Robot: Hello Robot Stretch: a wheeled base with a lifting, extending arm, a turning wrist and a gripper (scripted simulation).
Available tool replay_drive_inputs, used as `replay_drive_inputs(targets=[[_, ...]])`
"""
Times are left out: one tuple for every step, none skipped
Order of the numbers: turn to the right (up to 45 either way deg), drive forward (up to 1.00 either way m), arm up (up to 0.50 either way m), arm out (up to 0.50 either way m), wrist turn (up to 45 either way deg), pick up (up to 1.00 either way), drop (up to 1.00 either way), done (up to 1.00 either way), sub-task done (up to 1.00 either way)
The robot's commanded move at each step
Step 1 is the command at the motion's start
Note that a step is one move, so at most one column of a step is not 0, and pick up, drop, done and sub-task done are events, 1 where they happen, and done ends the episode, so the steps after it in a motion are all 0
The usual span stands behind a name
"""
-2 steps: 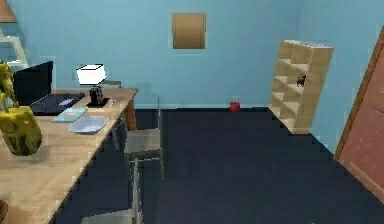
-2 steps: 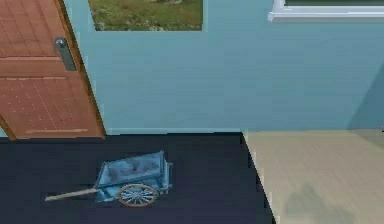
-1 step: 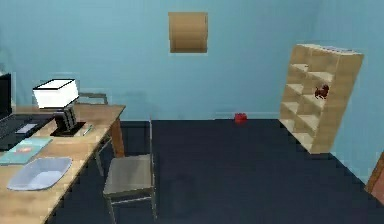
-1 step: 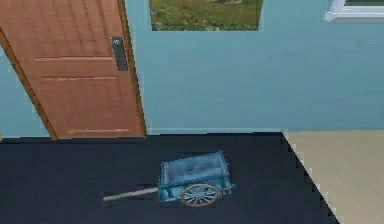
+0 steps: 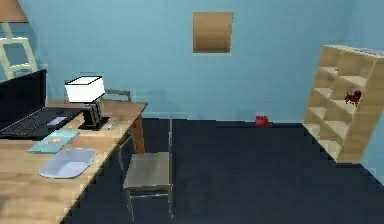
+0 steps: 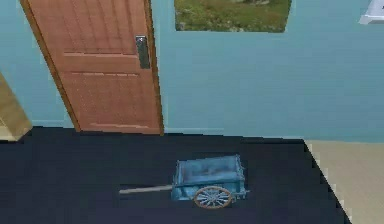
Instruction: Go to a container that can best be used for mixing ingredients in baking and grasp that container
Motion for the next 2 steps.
replay_drive_inputs(targets=[[0.0, 0.6, 0.0, 0.0, 0.0, 0.0, 0.0, 0.0, 0.0], [-45.0, 0.0, 0.0, 0.0, 0.0, 0.0, 0.0, 0.0, 0.0]])
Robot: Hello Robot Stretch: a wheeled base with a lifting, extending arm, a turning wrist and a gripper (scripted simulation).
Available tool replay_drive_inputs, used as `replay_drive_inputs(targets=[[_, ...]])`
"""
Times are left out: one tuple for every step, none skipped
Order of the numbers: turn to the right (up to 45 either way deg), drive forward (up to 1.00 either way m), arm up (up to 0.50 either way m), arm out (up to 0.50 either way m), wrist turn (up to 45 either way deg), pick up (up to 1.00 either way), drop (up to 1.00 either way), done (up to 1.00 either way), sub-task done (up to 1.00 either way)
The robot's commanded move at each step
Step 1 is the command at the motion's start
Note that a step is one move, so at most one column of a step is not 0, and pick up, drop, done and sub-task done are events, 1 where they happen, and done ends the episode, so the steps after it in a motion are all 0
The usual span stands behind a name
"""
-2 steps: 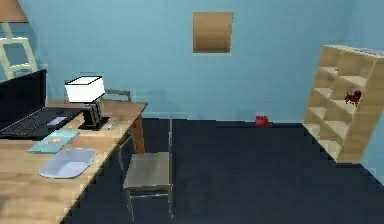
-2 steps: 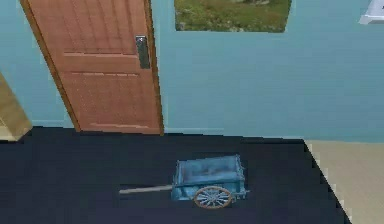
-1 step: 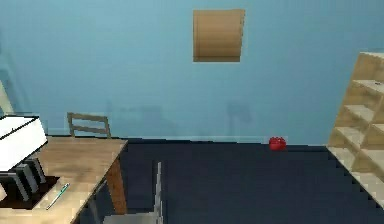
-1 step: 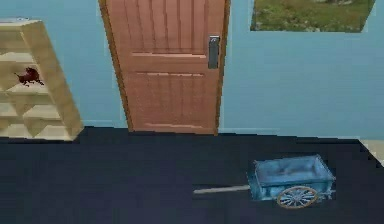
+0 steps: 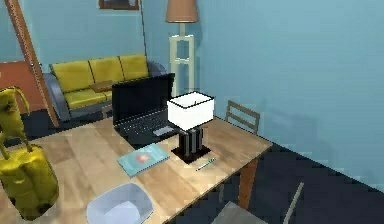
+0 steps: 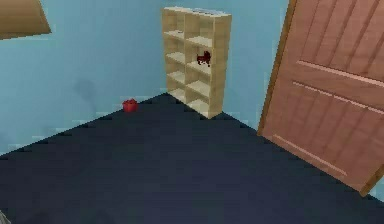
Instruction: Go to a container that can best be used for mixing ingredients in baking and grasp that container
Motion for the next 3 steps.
replay_drive_inputs(targets=[[-9.0, 0.0, 0.0, 0.0, 0.0, 0.0, 0.0, 0.0, 0.0], [0.0, 0.15, 0.0, 0.0, 0.0, 0.0, 0.0, 0.0, 0.0], [-45.0, 0.0, 0.0, 0.0, 0.0, 0.0, 0.0, 0.0, 0.0]])
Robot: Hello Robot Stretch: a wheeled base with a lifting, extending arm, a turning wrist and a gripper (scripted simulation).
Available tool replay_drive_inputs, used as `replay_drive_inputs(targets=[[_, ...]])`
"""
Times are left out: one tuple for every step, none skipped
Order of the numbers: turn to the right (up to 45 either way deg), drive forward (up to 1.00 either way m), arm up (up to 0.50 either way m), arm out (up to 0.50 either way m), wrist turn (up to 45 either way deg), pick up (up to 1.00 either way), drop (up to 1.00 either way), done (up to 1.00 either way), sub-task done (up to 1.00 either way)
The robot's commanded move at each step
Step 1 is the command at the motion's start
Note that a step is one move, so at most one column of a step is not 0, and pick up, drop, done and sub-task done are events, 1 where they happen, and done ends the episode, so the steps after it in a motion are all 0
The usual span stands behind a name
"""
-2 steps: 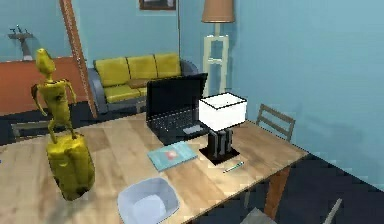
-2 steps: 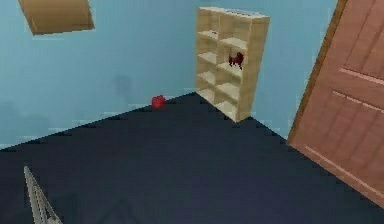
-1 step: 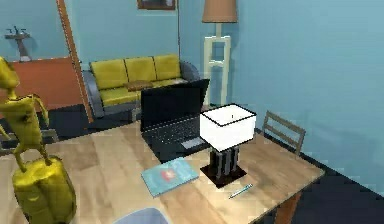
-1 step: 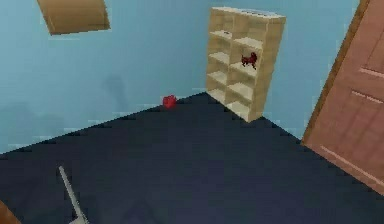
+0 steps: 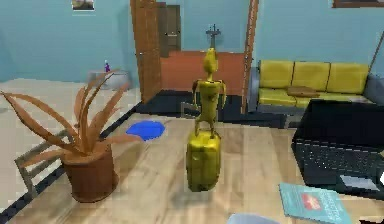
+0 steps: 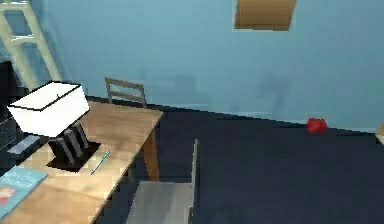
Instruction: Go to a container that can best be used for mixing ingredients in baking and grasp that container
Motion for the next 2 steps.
replay_drive_inputs(targets=[[-45.0, 0.0, 0.0, 0.0, 0.0, 0.0, 0.0, 0.0, 0.0], [-18.0, 0.0, 0.0, 0.0, 0.0, 0.0, 0.0, 0.0, 0.0]])
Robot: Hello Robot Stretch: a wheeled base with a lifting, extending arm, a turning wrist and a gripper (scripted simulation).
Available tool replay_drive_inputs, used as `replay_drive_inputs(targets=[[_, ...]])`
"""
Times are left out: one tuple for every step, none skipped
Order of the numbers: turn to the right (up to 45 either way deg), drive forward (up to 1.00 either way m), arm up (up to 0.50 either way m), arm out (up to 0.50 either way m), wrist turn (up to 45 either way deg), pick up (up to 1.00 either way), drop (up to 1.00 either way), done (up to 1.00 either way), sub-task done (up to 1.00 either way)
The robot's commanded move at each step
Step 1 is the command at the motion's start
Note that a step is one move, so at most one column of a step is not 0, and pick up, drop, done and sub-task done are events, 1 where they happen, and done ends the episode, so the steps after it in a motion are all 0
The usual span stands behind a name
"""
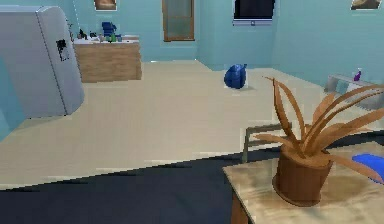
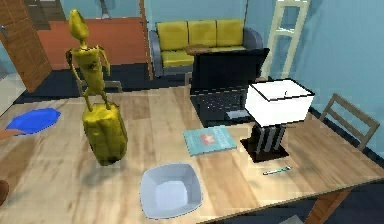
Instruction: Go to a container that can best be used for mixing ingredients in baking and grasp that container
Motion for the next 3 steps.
replay_drive_inputs(targets=[[0.0, 0.0, 0.5, 0.0, 0.0, 0.0, 0.0, 0.0, 0.0], [0.0, 0.0, 0.38, 0.0, 0.0, 0.0, 0.0, 0.0, 0.0], [0.0, 0.0, 0.0, 0.04, 0.0, 0.0, 0.0, 0.0, 0.0]])
